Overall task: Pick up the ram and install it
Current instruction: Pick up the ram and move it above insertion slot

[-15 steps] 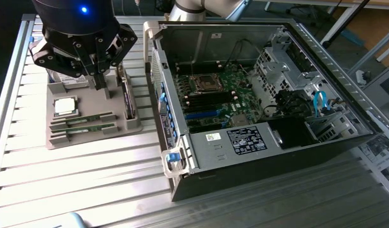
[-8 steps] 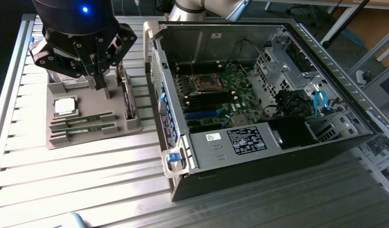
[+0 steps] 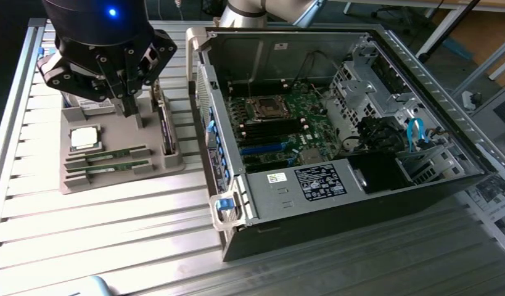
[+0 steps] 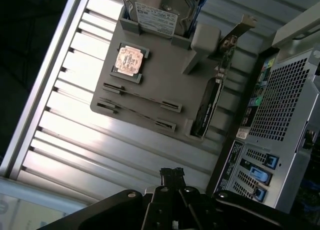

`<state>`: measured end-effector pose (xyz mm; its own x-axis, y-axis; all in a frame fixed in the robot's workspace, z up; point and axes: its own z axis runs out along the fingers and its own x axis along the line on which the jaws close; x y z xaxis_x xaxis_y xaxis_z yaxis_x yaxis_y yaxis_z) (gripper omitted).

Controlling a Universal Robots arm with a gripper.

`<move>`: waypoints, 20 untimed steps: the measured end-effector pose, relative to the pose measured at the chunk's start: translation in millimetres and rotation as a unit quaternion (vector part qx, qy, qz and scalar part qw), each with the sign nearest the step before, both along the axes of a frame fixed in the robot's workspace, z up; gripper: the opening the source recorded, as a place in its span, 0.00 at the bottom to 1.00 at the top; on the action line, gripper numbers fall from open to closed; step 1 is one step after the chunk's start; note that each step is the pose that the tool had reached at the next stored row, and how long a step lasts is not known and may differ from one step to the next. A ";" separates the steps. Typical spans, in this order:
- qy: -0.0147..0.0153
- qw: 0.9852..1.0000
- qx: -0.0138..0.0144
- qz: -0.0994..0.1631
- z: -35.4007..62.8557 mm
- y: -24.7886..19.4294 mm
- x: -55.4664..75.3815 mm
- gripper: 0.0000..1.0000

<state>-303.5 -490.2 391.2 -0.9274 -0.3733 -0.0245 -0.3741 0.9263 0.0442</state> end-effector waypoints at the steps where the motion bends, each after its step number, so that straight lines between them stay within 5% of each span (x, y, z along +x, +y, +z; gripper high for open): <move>1: 0.000 1.000 0.000 0.002 0.0 0.0 0.0 0.11; 20: 0.000 0.999 0.000 0.045 -0.2 0.0 0.0 0.11</move>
